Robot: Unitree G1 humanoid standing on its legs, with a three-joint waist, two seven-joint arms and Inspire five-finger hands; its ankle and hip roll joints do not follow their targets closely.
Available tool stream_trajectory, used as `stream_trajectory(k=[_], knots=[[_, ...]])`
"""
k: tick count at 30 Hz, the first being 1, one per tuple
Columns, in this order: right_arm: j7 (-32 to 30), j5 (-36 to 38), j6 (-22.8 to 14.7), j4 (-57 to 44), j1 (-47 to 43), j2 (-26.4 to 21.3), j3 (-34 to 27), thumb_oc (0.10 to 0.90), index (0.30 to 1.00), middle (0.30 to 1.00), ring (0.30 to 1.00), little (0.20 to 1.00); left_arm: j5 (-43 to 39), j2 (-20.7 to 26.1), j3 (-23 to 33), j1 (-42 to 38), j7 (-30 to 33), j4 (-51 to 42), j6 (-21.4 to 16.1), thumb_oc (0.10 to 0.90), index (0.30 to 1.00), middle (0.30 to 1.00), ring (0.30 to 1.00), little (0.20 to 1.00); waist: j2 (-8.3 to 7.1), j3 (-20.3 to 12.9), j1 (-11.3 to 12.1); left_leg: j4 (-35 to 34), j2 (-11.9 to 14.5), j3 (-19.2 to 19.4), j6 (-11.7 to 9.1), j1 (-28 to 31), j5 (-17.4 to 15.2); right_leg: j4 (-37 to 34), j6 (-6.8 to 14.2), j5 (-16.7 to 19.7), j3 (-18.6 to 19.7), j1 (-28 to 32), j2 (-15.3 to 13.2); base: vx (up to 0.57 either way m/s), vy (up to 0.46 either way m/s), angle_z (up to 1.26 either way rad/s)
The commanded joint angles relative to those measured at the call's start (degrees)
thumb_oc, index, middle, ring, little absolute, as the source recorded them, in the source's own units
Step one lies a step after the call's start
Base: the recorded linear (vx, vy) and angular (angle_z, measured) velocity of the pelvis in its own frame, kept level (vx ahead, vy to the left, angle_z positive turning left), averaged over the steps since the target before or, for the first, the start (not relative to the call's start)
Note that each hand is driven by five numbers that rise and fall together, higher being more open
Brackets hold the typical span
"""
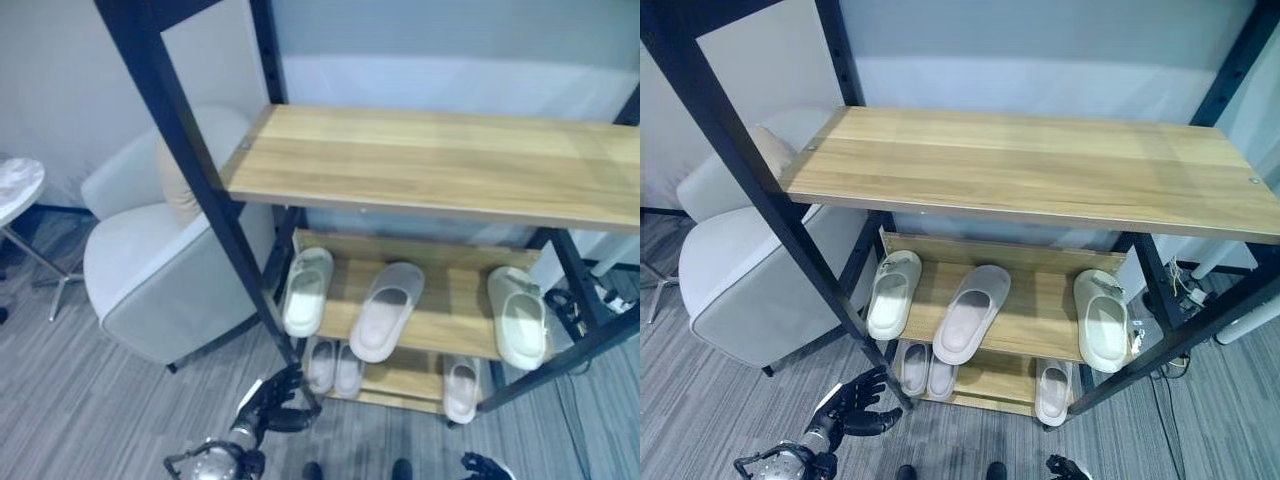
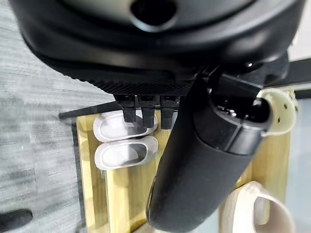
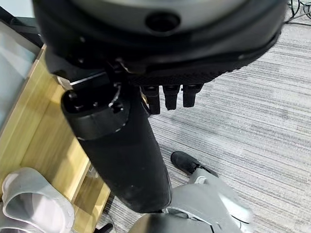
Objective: Arrange the slippers neatly on the shoe rack.
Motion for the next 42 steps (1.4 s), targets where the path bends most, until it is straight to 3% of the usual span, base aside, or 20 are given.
stream_trajectory(k=[1,12,31,42], knots=[[-0.1,-1.9,-1.0,-1.1,-2.5,-2.8,0.8,0.800,0.900,0.900,0.900,0.900,-5.6,1.1,1.1,-4.0,-2.7,-7.9,-2.8,0.800,0.900,0.900,0.900,0.900,-1.05,0.8,0.3,1.9,0.2,-4.2,-2.5,-3.6,-0.7,2.6,0.4,-6.5,1.1,2.1,2.1,0.00,-0.019,0.04],[-0.2,-1.8,-0.6,0.0,-1.3,-2.5,0.6,0.800,0.900,0.900,0.900,0.900,-7.9,1.5,-2.3,-5.6,-4.8,-12.2,-1.6,0.800,0.900,0.900,0.900,0.900,-0.19,0.3,-0.9,0.3,0.5,-3.6,-2.7,-1.8,-0.5,1.8,0.4,-6.6,1.6,3.1,2.6,0.00,0.000,0.00],[-0.5,-1.6,-0.9,0.3,0.5,-1.2,0.7,0.800,0.900,0.900,0.900,0.900,-12.9,1.2,-1.8,-7.6,-4.4,-22.8,-2.3,0.800,0.900,0.900,0.900,0.900,-0.33,-0.6,-2.2,-0.6,0.6,-2.2,-2.6,0.7,-1.8,0.9,0.6,-6.8,3.2,4.9,2.7,0.01,-0.002,-0.02],[-1.1,-1.1,-1.1,0.3,0.9,0.3,1.1,0.800,0.900,0.900,0.900,0.900,1.0,1.1,0.9,-15.8,4.4,-25.1,-6.6,0.800,0.900,0.900,0.900,0.900,-1.01,-1.3,-3.0,-1.3,0.4,-1.1,-2.5,1.1,-1.9,0.5,1.2,-5.7,3.6,4.6,2.2,0.01,0.006,-0.04]])
